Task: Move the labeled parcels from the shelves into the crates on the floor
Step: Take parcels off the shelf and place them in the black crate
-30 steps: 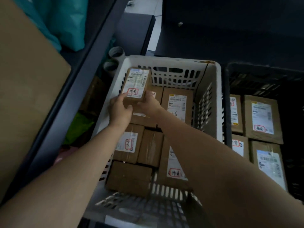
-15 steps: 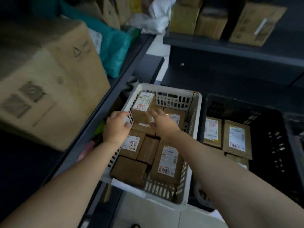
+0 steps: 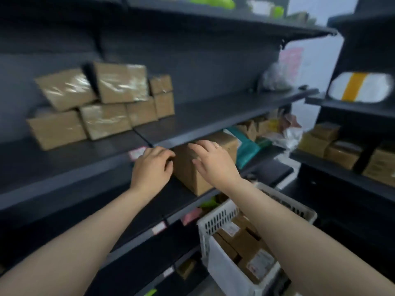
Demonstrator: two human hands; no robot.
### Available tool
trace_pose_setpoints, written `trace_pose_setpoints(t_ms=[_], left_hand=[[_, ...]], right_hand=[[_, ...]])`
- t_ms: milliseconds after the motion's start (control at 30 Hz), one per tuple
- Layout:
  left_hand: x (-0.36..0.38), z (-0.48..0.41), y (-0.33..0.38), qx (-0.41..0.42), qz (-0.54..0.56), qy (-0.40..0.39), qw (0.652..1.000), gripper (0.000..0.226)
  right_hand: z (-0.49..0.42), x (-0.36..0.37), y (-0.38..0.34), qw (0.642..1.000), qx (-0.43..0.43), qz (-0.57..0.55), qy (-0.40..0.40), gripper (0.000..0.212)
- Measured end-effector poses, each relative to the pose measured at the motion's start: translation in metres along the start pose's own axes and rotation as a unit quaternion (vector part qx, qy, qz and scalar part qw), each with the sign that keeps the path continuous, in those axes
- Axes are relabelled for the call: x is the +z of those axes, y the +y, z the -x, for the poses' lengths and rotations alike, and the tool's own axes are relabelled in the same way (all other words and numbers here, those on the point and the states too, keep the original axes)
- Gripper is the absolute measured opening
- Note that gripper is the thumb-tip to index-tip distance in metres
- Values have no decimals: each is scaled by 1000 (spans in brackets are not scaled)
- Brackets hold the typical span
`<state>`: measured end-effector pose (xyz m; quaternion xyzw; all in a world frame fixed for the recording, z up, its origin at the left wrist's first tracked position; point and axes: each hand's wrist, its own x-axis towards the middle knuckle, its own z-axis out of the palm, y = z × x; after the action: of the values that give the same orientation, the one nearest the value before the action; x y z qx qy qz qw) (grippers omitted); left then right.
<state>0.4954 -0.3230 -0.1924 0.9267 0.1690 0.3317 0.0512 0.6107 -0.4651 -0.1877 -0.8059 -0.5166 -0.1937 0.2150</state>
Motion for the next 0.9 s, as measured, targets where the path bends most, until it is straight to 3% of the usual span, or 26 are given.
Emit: trace_pose_setpoints(t_ms=[300,567,900], left_hand=[[-250,84,-112,-67,-130,135,980,22],[-443,246,-241,-177,-271,127,938,24],[-580,386,-361,-277,-391,105,871,28]], right_hand=[[-69,-47,-244,981,-168,-53,87,40],[-70,-28,-499,947,-280,-136,82,42],[-85,12,-733,892,-400,-204,46,42]])
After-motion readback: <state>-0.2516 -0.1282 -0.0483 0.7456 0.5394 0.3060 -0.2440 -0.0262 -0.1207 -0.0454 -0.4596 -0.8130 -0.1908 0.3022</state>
